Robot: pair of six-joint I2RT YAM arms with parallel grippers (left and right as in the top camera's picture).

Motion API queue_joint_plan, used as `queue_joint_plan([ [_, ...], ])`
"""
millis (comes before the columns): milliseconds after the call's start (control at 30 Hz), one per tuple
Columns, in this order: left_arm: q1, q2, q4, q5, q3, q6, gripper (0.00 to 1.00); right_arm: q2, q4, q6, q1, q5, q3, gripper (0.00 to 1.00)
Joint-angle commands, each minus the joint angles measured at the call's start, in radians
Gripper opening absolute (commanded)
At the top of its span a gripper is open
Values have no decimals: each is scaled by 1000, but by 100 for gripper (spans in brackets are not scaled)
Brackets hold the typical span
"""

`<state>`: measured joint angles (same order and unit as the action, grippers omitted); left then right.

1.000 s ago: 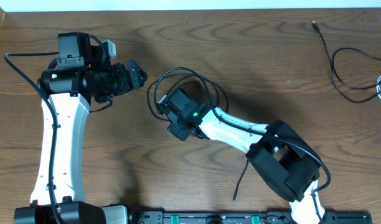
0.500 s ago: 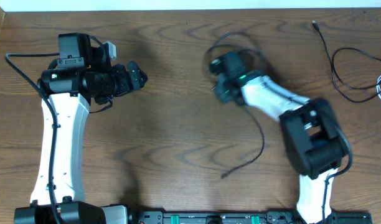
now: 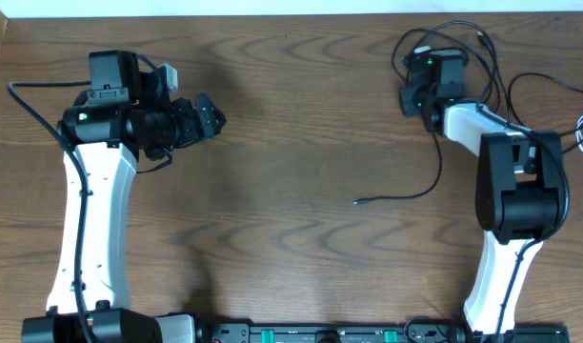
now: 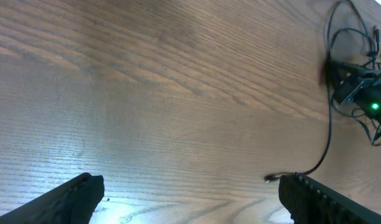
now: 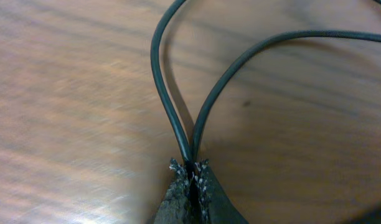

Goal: Untangle cables
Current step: 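Carry the black cable loop to the upper right with the right gripper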

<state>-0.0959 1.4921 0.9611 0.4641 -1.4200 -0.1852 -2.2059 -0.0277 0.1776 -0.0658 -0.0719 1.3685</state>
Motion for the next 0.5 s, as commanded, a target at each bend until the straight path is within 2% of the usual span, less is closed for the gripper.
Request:
queue_joint_plan([
  [0,-4,-5,2,-13,-6,8,96,-62,18,22,47,18,42,1],
  [33,-4,-5,3,-13,-6,8,96,-59,36,22,46,-7,60,9],
  [67,-4,-5,3,-13,-5,8,96,-45,90,22,37,-65,96,35],
  [100,-4,-5,3,-13,-5,8,96,-34,131,22,29,-100,120,52],
  [133,-4,-5,3,-13,-5,8,96,-21,178,22,18,-128,146,73],
  [200,-4,-5,3,-13,-5,8,96,6,285,22,-5,-141,202,99],
  [400,-4,-5,3,-13,-5,8,96,143,649,34,-77,-24,390,99],
  [467,-4,-5,3,-13,-4,9,96,195,716,34,-92,24,426,99],
])
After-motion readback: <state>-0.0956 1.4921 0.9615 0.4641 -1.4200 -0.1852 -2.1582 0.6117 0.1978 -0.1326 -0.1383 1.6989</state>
